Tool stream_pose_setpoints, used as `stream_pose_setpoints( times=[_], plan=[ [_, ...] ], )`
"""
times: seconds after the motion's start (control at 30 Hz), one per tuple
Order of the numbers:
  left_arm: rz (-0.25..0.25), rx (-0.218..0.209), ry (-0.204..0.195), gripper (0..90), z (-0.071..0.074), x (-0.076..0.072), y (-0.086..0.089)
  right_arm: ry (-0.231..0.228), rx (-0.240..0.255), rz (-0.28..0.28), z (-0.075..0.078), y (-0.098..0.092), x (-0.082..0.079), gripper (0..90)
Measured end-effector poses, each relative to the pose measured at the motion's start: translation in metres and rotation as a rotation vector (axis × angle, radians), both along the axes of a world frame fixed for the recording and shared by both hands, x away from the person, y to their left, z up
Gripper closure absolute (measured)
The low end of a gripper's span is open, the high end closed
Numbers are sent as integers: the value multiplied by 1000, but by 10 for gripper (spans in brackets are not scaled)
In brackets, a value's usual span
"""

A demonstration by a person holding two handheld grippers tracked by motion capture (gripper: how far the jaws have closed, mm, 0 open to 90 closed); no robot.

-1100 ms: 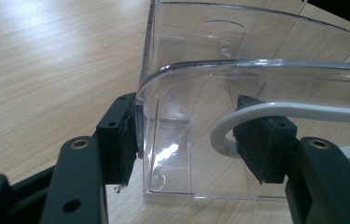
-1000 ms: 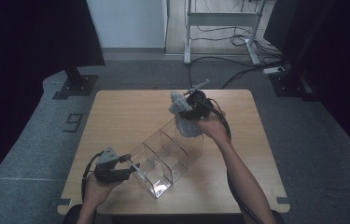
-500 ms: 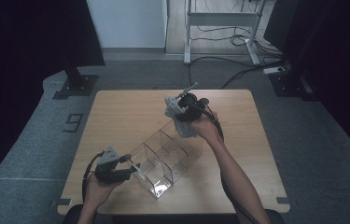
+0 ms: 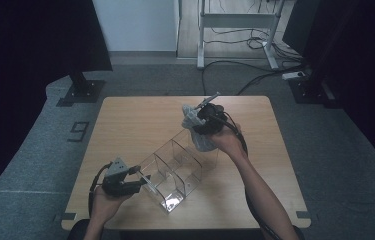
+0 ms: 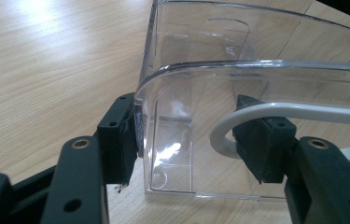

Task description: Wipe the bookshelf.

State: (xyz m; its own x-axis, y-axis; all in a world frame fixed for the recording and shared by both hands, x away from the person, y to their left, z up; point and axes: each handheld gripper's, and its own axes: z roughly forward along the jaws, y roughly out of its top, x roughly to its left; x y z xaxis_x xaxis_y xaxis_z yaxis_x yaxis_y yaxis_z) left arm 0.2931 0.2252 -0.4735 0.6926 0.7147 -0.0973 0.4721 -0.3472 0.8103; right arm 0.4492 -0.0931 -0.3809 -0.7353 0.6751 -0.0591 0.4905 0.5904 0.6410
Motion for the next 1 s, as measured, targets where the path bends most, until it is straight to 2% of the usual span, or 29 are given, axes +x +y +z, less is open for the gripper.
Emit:
stream_pose_setpoints(
  times=[0.63,1.0],
  plan=[
    [2,0,2,424,0,0,-1,-3,44,0,-4,-41,-34,605],
    [3,0,3,424,0,-1,-1,-10,56,-3,-10,-58,-50,605]
  ],
)
